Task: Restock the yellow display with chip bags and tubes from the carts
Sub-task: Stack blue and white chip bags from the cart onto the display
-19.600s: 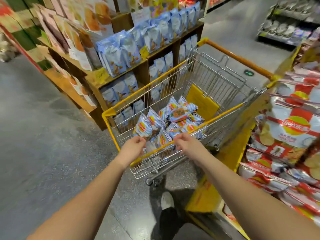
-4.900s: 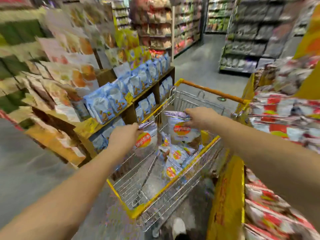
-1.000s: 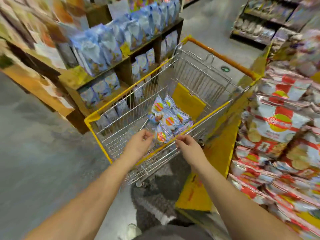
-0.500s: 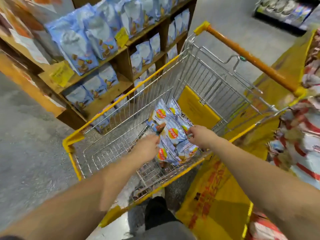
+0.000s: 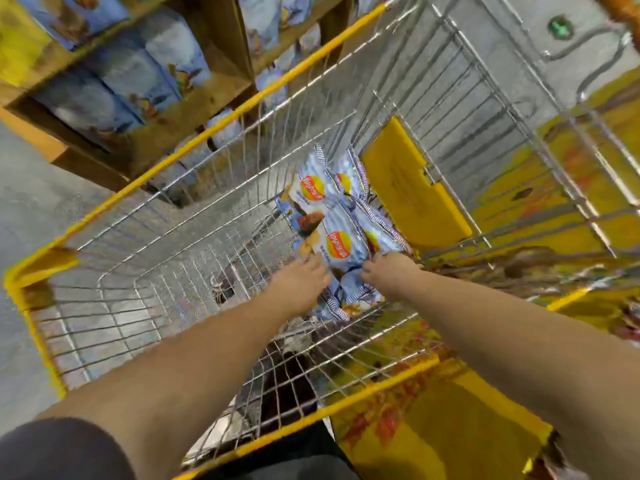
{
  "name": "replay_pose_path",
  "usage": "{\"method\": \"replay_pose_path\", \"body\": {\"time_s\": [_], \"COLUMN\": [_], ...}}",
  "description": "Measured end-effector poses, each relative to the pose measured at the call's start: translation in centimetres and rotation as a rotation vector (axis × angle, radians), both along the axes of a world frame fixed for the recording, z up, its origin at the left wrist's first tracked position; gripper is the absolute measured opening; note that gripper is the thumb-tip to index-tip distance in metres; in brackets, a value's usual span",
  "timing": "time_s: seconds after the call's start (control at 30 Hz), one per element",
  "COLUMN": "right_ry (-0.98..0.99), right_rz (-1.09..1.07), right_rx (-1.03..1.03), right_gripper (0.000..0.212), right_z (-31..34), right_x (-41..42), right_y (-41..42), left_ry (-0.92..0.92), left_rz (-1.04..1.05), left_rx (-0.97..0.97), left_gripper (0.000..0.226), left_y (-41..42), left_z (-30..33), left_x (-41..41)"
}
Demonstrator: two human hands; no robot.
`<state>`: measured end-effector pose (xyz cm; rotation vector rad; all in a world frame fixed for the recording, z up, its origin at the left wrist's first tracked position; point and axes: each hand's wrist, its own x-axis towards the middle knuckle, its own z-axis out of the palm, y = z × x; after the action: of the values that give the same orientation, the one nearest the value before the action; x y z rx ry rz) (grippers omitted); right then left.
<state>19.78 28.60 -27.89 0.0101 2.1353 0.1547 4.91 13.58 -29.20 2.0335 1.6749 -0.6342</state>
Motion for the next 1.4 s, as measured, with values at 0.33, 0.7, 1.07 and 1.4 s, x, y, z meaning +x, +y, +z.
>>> {"method": "replay_pose_path", "body": {"time_s": [0.33,0.7,1.07,1.4], "right_ry": [-0.024,0.138,0.691,1.235], "right_rz": [-0.073,-0.660,-0.885,-0.961], "right_rx": [0.094,-0.171,-0.093,-0.059], "right_gripper": [0.026,0.030,0.036,0.023], "right_z": [-2.1,3.7,18.0,35.7], "right_x": [-1.6,-2.1,-2.9,3.2], "right_y": [-1.2,1.1,-6.9,-22.5], "left_ry": [0.040,-0.037,-0.247,-0.241], "left_rz": [0.086,0.591,1.172,1.046], "left_rx": [0.114,0.007,0.377,0.802], "left_gripper": [0.042,0.035,0.029,0.034], "left_y": [-1.6,-4.2,-13.0,-27.7], "left_z": [-2.1,4.7,18.3,34.4], "left_x": [1.6,-2.4,-5.7,-1.9]}}
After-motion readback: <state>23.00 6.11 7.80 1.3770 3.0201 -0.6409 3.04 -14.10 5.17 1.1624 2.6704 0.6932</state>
